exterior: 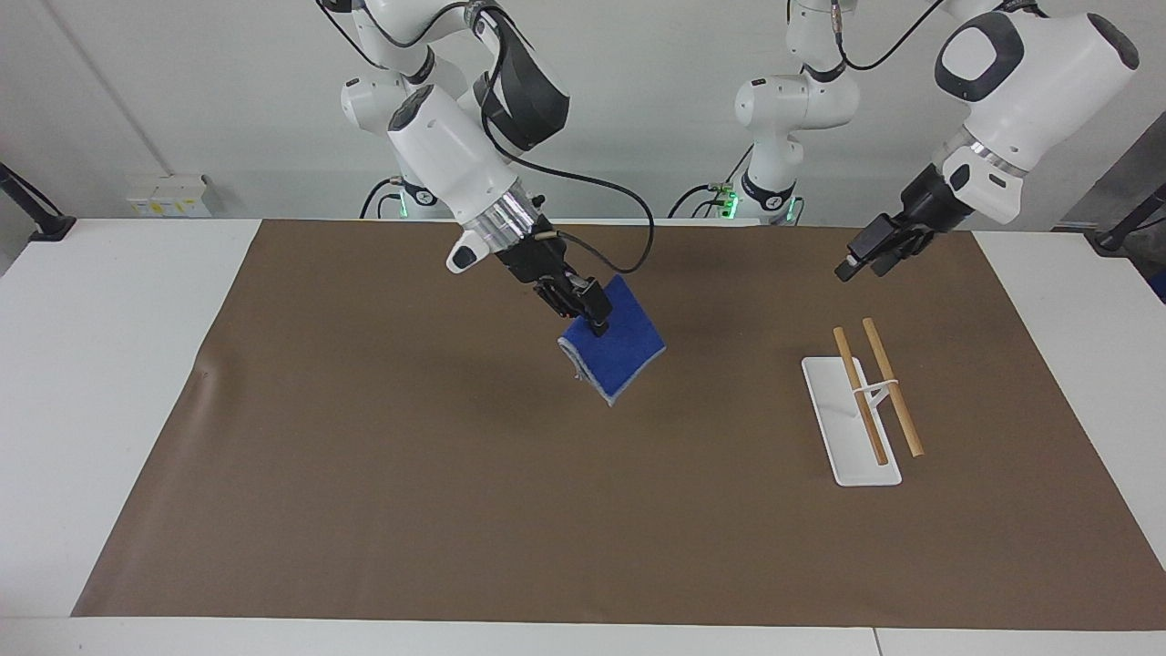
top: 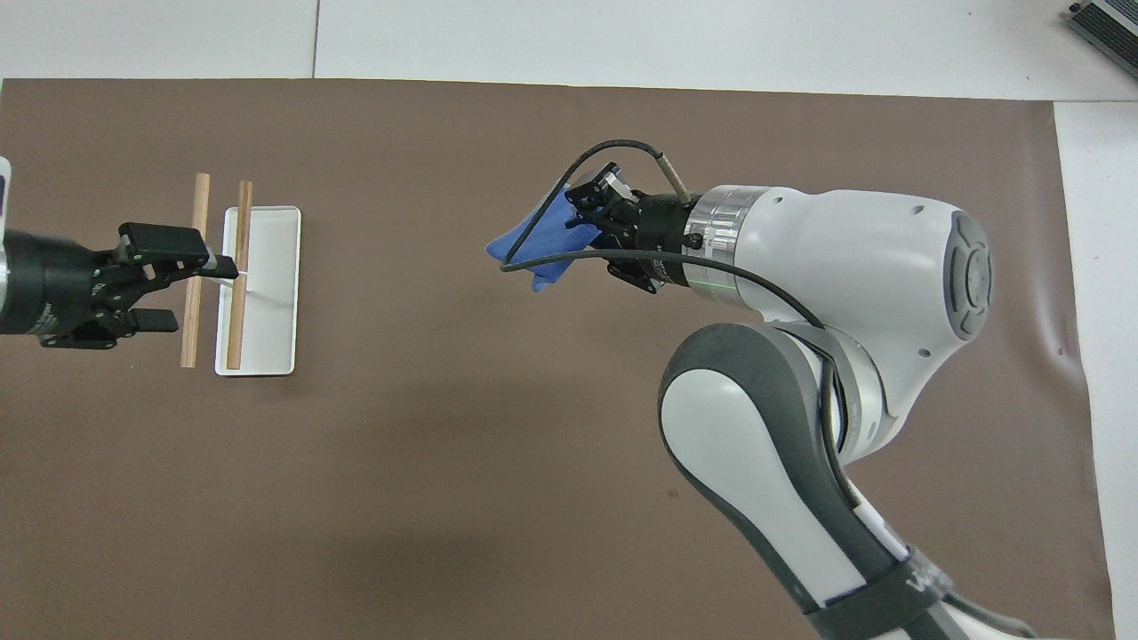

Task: Right arm passes towel to left arm to hang
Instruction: 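Carry the towel toward center while the left gripper reaches toward it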

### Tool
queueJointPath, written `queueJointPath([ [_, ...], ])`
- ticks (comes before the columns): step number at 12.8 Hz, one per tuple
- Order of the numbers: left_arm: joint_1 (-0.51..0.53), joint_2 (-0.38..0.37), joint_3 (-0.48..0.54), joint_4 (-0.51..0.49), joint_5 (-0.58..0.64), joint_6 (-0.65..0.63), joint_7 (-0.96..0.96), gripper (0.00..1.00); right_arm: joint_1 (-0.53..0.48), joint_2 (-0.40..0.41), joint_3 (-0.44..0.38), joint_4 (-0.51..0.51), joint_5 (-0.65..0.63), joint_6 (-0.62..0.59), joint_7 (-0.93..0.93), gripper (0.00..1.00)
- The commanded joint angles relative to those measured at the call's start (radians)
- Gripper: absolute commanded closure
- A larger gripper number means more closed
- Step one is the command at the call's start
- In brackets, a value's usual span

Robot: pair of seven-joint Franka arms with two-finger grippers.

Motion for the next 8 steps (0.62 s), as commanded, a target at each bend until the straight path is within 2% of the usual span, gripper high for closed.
queueJointPath([
  [1,-0.128,-0.036,0.007,-0.111,-0.071,0.22,-0.291,0.0,0.0,0.008,0.012,0.013,0.05,0.02,0.03,1.0],
  [3,-0.21,-0.03,0.007,-0.158,-0.146,0.41,-0.483,0.0,0.014,0.008,0.017,0.01,0.052,0.016,0.062,1.0],
  [5,-0.283,0.01,0.007,-0.172,-0.198,0.577,-0.606,0.0,0.016,0.01,0.018,0.01,0.052,0.013,0.076,1.0],
  [8,-0.356,0.088,0.007,-0.169,-0.204,0.681,-0.671,0.0,0.02,0.011,0.031,0.01,0.052,0.005,0.08,1.0],
])
